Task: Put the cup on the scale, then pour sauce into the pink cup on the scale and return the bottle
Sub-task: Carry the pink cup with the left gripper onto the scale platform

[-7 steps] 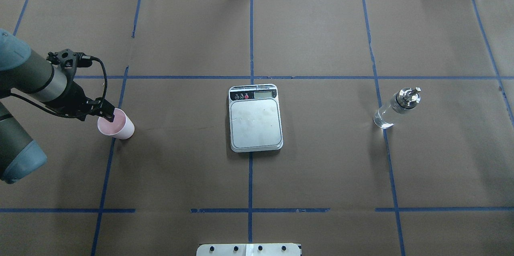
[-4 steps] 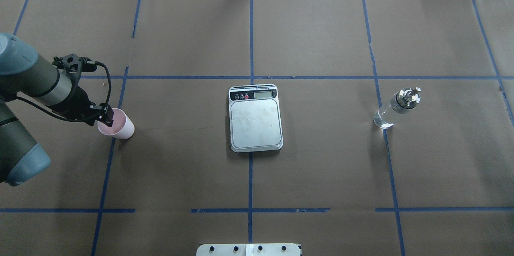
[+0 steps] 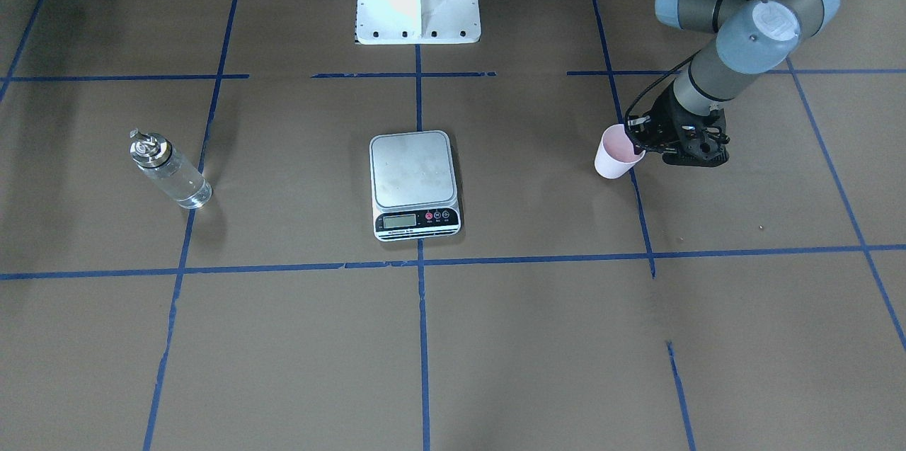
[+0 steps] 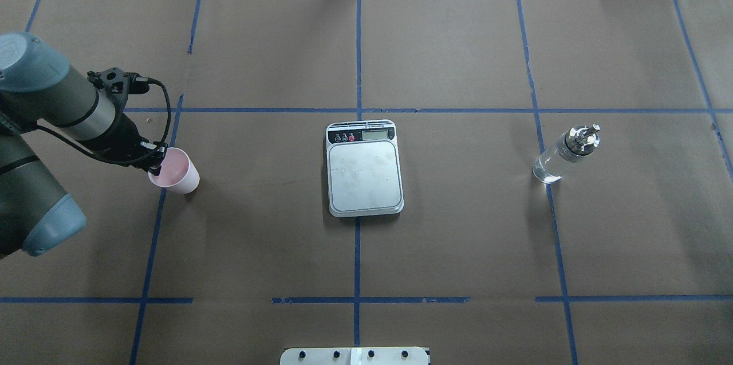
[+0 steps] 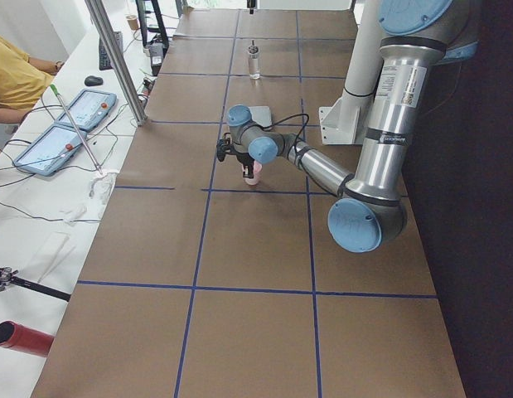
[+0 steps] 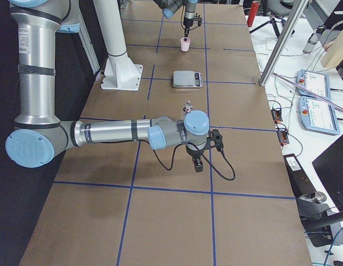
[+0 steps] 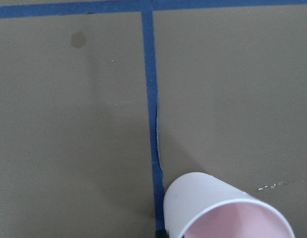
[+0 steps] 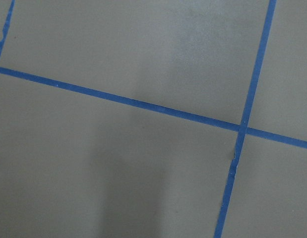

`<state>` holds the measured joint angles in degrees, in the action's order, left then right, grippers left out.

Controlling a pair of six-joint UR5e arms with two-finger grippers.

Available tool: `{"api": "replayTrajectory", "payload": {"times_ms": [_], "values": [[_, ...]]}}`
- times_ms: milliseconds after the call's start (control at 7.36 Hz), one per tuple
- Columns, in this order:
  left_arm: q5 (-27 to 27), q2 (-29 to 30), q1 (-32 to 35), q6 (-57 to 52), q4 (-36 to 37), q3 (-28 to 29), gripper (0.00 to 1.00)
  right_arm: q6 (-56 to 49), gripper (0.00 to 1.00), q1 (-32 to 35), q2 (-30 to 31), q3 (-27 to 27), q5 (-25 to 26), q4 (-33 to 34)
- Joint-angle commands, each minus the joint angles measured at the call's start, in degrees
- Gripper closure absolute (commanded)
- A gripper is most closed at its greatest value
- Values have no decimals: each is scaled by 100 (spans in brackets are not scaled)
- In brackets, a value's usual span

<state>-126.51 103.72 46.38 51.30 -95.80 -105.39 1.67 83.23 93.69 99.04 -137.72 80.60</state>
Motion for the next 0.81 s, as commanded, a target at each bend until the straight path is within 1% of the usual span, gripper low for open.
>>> {"api": "replayTrajectory", "payload": {"times_ms": [0, 136, 272, 407, 543, 679], "values": [[30, 822, 3, 683, 1071, -350, 100, 0, 0, 0, 0, 1, 0, 0], [30, 1286, -162, 1175, 1081, -211, 100, 0, 0, 0, -9, 1, 9, 0], [12, 1596, -408, 1424, 1064, -123, 100, -9, 0, 0, -9, -7, 9, 0], [12, 2103, -454, 2009, 942, -18, 100, 0, 0, 0, -9, -16, 9, 0], [29, 2613, -619, 2459, 567, 549, 100, 0, 0, 0, -9, -16, 9, 0], [125, 3045, -725, 2463, 354, 1120, 100, -9, 0, 0, -9, -25, 17, 0]]}}
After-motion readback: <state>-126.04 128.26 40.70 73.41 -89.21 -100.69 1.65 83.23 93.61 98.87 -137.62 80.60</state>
